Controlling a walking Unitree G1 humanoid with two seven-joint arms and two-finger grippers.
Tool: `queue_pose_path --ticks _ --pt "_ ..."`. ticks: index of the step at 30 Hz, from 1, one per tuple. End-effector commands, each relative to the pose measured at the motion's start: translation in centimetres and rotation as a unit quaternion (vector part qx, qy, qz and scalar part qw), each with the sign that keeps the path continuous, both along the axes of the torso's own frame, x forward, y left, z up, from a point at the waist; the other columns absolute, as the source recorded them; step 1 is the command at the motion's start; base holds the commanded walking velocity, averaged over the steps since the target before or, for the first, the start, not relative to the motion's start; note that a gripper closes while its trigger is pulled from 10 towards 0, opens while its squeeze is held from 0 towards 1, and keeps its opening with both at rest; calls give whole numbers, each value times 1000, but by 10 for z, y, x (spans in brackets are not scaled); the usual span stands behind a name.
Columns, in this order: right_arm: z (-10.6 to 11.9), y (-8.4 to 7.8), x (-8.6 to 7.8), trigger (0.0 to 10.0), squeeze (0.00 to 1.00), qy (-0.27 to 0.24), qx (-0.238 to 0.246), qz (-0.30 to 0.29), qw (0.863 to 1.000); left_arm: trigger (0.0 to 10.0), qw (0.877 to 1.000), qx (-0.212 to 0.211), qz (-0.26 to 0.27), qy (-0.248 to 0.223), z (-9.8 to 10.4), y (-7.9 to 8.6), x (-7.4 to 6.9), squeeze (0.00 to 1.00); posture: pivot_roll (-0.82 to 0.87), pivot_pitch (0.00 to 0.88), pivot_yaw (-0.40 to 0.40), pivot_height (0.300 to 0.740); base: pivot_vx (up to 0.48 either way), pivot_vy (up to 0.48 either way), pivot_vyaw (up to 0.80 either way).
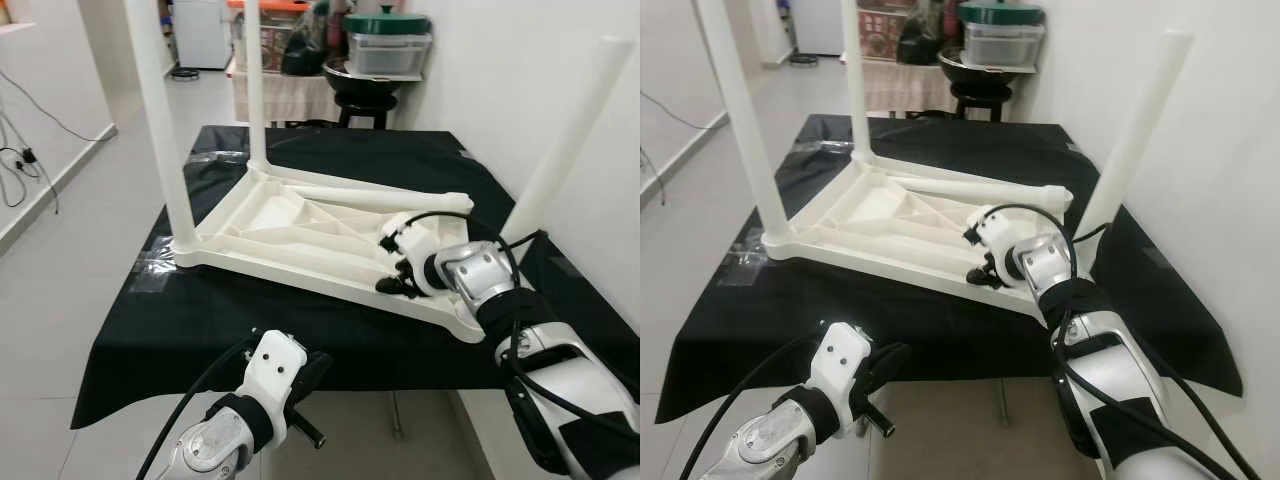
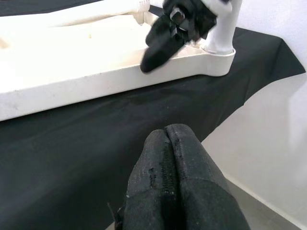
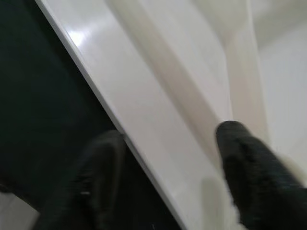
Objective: Building children table
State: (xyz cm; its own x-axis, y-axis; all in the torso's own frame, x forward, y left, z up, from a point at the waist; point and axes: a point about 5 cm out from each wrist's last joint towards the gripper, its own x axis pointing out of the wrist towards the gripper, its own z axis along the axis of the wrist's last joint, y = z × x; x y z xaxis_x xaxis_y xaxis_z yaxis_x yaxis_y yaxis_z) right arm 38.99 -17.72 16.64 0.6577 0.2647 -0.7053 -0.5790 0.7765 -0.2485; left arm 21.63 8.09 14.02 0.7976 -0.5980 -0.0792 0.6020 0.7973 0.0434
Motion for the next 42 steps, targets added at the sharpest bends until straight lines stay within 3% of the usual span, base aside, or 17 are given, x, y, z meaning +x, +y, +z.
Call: queue_pose_path --ticks 1,5,6,7,11,19,21,22,23,36,37,38,39,42 --pt "1 -1 3 10000 1000 -8 -10 -12 1000 10000 1000 -2 -2 14 -2 0 -5 0 20 62 -84 740 0 0 0" --pt "-1 -2 2 10000 1000 -2 -9 -12 1000 10000 1000 -4 -2 16 -1 0 -6 0 20 62 -84 740 0 0 0" --pt "-2 -2 1 10000 725 5 -7 -13 1000 10000 1000 -6 -1 18 -1 0 -8 0 25 83 -87 740 0 0 0" --pt "-4 -2 1 10000 0 14 -7 -12 1000 10000 1000 -9 0 19 0 0 -10 0 29 99 -92 740 0 0 0" --pt "-7 -2 -1 10000 0 40 -12 -15 999 10000 1000 -17 4 24 2 0 -16 0 30 116 -97 740 0 0 0" --pt "10 -1 6 9647 0 15 -8 3 1000 10000 999 -22 4 29 3 -1 -18 0 26 123 -103 740 0 0 0" --pt "11 -1 6 9176 0 15 -10 5 1000 10000 999 -22 4 29 2 -1 -18 0 24 123 -103 740 0 0 0" --pt "11 -1 6 1333 0 17 -12 6 1000 10000 999 -23 4 30 2 -1 -18 0 22 120 -103 740 0 0 0" --pt "9 -2 5 0 0 22 -19 10 1000 10000 999 -23 4 31 2 -1 -17 0 22 119 -101 740 0 0 0" --pt "-3 -8 1 0 0 46 -37 10 998 10000 999 -18 6 28 2 -1 -15 0 21 106 -103 740 0 0 0" --pt "-4 -9 0 745 0 47 -39 10 998 10000 999 -17 6 28 2 -1 -15 0 21 104 -103 740 0 0 0" --pt "-4 -9 0 745 0 47 -39 10 998 10000 999 -17 6 28 2 -1 -15 0 21 104 -103 740 0 0 0" --pt "-5 -10 0 0 0 49 -40 8 998 10000 999 -17 7 28 2 -2 -15 0 20 103 -103 740 0 0 0" --pt "-3 -7 0 0 0 54 -12 1 998 10000 999 -17 7 28 2 -2 -15 0 17 101 -104 740 0 0 0"
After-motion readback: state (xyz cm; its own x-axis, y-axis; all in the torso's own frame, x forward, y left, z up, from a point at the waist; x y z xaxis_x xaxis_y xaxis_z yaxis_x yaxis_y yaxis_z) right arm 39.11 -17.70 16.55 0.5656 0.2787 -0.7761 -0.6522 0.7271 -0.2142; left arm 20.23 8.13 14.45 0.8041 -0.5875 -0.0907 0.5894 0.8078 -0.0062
